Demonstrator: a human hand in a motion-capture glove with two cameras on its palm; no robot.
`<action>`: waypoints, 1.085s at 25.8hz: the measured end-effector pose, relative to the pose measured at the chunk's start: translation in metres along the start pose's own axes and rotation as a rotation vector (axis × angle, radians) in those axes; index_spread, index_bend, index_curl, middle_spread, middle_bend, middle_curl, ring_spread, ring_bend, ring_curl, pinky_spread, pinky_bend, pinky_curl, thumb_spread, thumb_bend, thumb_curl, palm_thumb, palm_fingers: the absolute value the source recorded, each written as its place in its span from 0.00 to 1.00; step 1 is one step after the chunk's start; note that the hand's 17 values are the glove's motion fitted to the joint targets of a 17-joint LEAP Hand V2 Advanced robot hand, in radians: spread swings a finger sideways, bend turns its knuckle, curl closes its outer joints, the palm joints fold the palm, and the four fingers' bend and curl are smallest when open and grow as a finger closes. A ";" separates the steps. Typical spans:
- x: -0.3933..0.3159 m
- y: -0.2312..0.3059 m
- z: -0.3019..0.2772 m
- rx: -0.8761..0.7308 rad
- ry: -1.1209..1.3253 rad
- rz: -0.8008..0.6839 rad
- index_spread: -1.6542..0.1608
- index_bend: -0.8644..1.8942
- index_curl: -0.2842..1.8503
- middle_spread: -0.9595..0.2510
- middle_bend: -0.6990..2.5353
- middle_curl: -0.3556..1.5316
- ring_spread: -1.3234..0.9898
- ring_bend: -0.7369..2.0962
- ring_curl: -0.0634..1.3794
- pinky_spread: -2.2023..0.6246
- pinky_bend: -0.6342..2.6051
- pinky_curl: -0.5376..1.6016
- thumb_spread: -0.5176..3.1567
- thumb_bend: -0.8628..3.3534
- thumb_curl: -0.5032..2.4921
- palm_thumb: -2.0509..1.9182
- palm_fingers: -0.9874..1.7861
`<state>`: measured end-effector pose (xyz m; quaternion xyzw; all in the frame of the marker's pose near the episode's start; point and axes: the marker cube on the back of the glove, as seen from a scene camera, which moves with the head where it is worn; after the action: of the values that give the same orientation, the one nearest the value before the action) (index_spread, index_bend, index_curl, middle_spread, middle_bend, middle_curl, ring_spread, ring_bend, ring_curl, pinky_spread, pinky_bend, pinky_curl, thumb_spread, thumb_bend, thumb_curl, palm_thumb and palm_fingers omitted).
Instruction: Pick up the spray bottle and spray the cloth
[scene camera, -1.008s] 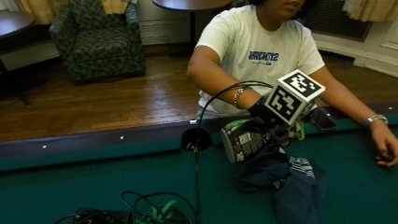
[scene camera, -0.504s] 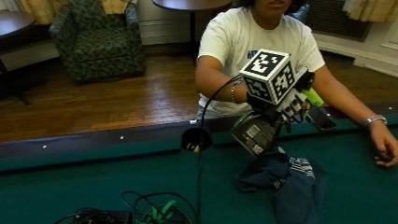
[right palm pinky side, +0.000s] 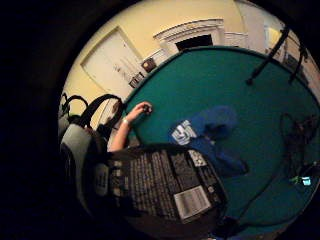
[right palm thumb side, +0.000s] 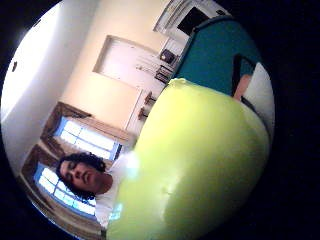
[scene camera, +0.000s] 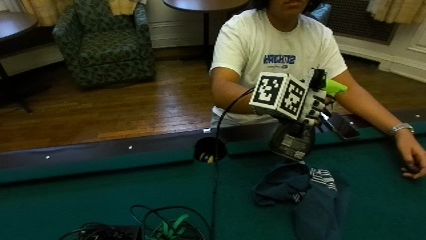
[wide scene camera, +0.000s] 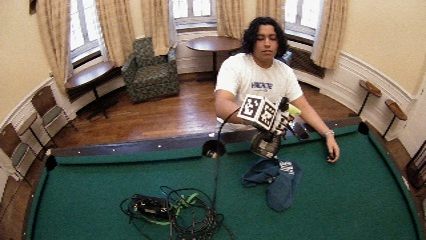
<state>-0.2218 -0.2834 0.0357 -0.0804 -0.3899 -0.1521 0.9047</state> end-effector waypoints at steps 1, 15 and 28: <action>-0.001 0.000 0.005 0.003 -0.033 -0.003 0.77 0.45 0.42 0.63 0.42 0.48 0.48 0.53 0.38 0.67 0.31 0.44 0.21 0.20 0.45 0.74 0.86; -0.003 -0.019 0.143 -0.015 -0.404 0.018 0.77 0.45 0.42 0.63 0.42 0.48 0.48 0.53 0.38 0.67 0.31 0.44 0.21 0.20 0.45 0.74 0.85; 0.017 -0.024 0.225 -0.005 -0.390 0.032 0.76 0.45 0.42 0.63 0.42 0.48 0.48 0.52 0.38 0.67 0.31 0.44 0.22 0.20 0.45 0.74 0.85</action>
<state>-0.3722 -0.2498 0.2022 -0.1168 -0.5559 -0.1204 0.8141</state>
